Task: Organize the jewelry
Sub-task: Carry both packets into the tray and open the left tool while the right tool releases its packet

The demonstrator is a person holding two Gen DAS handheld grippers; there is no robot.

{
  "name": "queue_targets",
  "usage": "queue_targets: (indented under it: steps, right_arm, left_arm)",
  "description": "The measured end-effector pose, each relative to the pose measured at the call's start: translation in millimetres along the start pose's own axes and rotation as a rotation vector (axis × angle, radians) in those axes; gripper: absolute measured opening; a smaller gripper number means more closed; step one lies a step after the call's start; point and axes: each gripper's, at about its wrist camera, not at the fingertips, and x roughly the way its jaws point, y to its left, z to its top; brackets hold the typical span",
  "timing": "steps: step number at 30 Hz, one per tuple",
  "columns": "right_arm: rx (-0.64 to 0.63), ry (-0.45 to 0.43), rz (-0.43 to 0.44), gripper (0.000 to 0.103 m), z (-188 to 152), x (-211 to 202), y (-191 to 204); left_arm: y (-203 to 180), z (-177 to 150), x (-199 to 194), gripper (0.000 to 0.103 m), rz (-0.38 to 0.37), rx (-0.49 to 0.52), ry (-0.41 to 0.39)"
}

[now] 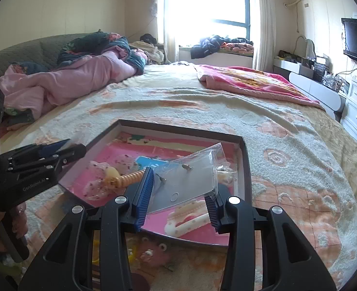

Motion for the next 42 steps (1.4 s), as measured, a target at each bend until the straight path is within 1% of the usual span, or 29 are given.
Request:
queue_targets:
  steps: [13, 24, 27, 36, 39, 42]
  right_arm:
    - [0.006, 0.040, -0.022, 0.039, -3.3, 28.8, -8.2]
    - [-0.008, 0.075, -0.027, 0.039, -7.8, 51.0, -0.1]
    - [-0.010, 0.084, -0.026, 0.040, -8.7, 55.0, 3.0]
    - [-0.026, 0.082, -0.037, 0.044, -9.9, 57.1, 9.6]
    - [-0.029, 0.072, -0.037, 0.051, -9.4, 54.0, 12.1]
    - [-0.030, 0.061, -0.032, 0.057, -10.2, 48.8, 13.4]
  left_arm:
    - [5.1, -1.1, 30.9, 0.030, 0.008, -0.007, 0.046]
    - [12.4, -3.7, 35.4, 0.031, 0.003, -0.037, 0.059]
    - [13.3, -4.1, 32.7, 0.036, 0.006, -0.043, 0.053]
    - [18.0, -3.8, 27.6, 0.041, 0.012, -0.057, 0.040]
    - [18.8, -4.4, 24.6, 0.048, 0.015, -0.060, 0.037]
    - [20.1, -5.6, 19.7, 0.051, 0.018, -0.065, 0.032]
